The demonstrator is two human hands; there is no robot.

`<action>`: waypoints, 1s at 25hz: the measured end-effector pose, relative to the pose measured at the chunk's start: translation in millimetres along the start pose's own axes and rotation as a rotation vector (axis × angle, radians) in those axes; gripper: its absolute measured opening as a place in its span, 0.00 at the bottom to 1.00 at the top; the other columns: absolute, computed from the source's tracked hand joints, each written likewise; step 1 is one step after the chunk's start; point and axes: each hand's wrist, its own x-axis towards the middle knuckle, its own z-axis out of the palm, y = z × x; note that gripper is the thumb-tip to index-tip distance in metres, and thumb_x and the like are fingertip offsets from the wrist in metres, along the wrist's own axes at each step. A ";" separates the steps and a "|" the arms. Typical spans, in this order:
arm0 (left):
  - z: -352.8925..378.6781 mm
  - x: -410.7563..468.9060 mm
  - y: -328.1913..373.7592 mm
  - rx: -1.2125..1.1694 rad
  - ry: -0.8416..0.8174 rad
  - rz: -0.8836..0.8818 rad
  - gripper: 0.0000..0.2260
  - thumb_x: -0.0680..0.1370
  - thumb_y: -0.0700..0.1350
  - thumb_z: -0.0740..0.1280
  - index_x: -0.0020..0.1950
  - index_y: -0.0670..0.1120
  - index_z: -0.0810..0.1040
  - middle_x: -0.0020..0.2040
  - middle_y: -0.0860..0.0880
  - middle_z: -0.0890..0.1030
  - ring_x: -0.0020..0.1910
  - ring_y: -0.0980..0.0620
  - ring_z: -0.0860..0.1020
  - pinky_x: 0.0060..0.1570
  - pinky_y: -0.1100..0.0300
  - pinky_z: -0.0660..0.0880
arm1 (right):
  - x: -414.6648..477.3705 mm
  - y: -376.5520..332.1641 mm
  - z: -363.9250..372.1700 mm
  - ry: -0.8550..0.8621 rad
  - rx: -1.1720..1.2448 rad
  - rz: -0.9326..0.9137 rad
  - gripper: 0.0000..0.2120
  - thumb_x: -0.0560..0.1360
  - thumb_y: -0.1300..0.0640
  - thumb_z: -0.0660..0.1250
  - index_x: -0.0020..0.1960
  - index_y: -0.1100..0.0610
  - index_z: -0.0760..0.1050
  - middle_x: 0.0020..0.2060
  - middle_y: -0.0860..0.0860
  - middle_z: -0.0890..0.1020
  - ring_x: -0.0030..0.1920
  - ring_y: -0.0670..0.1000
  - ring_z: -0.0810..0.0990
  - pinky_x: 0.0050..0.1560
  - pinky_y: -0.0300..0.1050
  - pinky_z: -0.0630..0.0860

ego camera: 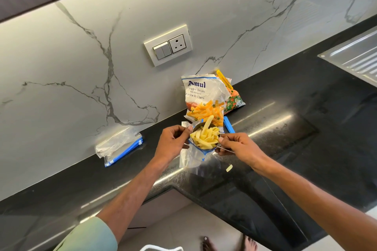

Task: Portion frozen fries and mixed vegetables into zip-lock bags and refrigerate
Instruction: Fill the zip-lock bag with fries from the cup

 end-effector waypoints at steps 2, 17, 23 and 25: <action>4.3 -0.1 3.0 0.066 0.064 0.035 0.11 0.79 0.52 0.71 0.50 0.45 0.85 0.41 0.48 0.86 0.38 0.55 0.84 0.37 0.66 0.79 | -0.6 -1.4 6.4 0.068 -0.099 -0.014 0.12 0.83 0.57 0.67 0.47 0.64 0.83 0.51 0.57 0.88 0.45 0.50 0.89 0.51 0.42 0.85; 45.6 20.2 39.0 0.151 0.300 0.176 0.14 0.79 0.59 0.71 0.43 0.49 0.83 0.35 0.53 0.85 0.34 0.55 0.85 0.46 0.47 0.83 | 31.5 -50.8 60.7 0.302 -1.497 -0.298 0.14 0.81 0.62 0.66 0.65 0.62 0.78 0.66 0.58 0.73 0.47 0.58 0.84 0.41 0.47 0.71; 33.8 19.1 33.4 -0.061 0.282 0.082 0.15 0.80 0.55 0.71 0.46 0.43 0.83 0.38 0.48 0.86 0.32 0.51 0.86 0.43 0.45 0.84 | 55.0 -43.6 24.8 0.252 -1.532 -0.820 0.08 0.71 0.71 0.76 0.43 0.69 0.76 0.46 0.59 0.76 0.21 0.54 0.70 0.20 0.46 0.70; 32.9 14.1 32.4 -0.077 0.289 0.070 0.15 0.81 0.54 0.70 0.48 0.42 0.82 0.40 0.47 0.86 0.33 0.51 0.86 0.44 0.46 0.85 | 60.8 -41.6 14.6 0.155 -1.590 -0.968 0.06 0.75 0.71 0.73 0.43 0.68 0.76 0.50 0.60 0.77 0.23 0.51 0.64 0.18 0.47 0.70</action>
